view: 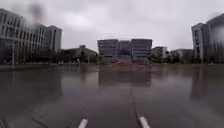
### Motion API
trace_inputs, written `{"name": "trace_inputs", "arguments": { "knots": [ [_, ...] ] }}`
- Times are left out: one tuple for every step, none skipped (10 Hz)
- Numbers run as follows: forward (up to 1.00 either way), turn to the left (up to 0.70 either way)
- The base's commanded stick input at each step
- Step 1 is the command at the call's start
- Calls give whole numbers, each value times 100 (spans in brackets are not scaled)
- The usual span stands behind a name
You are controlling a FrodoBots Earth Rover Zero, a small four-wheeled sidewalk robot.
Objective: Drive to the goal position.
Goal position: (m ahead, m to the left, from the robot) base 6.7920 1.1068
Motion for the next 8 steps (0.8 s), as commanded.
{"name": "trace_inputs", "arguments": {
  "knots": [
    [100, 3],
    [100, 3],
    [100, 3],
    [100, 3],
    [100, 6],
    [100, 13],
    [100, 24],
    [100, 11]
  ]
}}
